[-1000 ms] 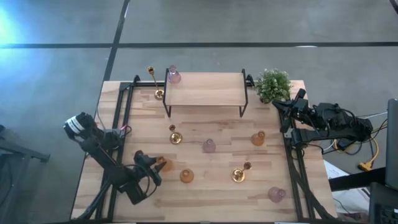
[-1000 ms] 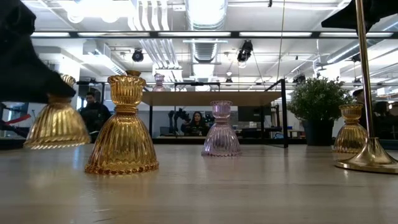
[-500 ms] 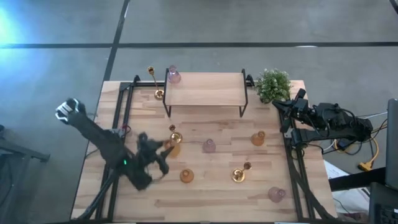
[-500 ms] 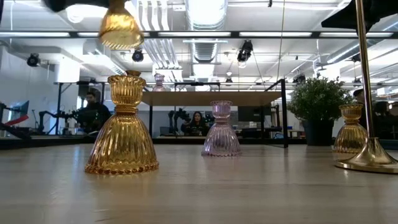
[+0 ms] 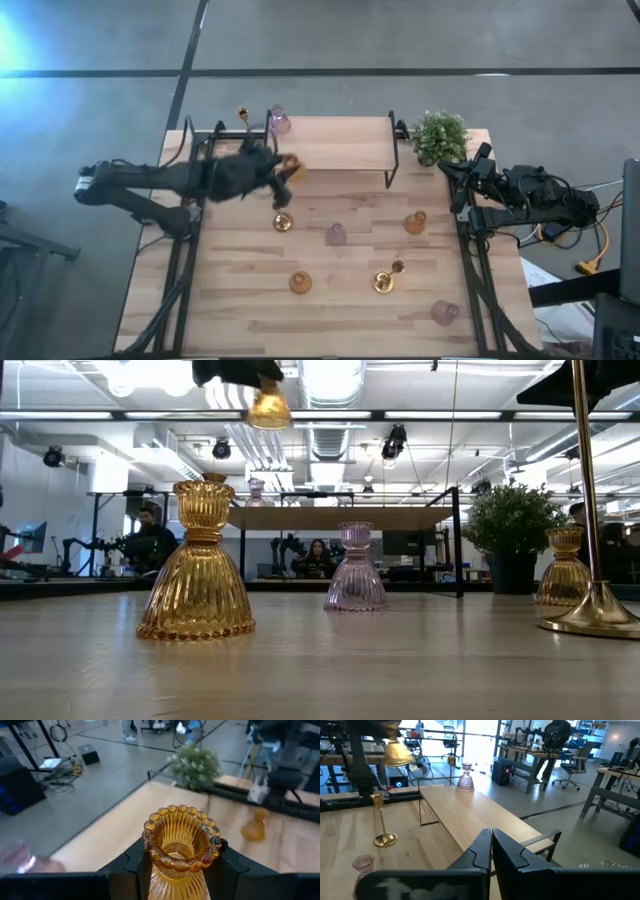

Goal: Pick & Place candle stick holders
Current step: Put the bottom left yellow glass candle holder on the shelf aligned with the other glass candle holder

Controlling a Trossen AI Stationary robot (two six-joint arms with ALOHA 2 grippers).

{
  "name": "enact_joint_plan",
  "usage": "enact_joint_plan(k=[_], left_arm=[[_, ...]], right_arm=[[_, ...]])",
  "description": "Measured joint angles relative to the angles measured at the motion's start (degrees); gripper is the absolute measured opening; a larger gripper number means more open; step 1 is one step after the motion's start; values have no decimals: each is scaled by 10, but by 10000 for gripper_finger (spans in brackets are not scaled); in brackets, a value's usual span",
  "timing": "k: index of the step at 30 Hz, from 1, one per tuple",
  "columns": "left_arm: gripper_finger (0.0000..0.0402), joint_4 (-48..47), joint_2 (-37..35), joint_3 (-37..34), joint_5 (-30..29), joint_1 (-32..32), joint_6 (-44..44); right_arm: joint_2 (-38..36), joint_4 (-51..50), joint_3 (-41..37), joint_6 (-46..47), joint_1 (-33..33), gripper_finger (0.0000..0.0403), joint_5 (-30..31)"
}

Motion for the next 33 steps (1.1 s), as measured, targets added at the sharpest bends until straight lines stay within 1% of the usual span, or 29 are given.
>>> enact_joint_plan(k=[3,7,9,12,17,21,33], left_arm=[[139,33,15,-1,17,57,42],[139,72,44,0,76,127,49],[139,92,66,0,96,148,52],[139,132,98,-1,110,170,58],[139,187,146,-1,107,201,48],[139,194,175,-1,106,225,29],[139,238,228,-1,98,273,28]], right_arm=[[0,0,0,0,0,8,0],[0,0,0,0,0,8,0],[0,0,0,0,0,8,0],[0,0,0,0,0,8,0],[0,0,0,0,0,8,0],[0,0,0,0,0,8,0],[0,0,0,0,0,8,0]])
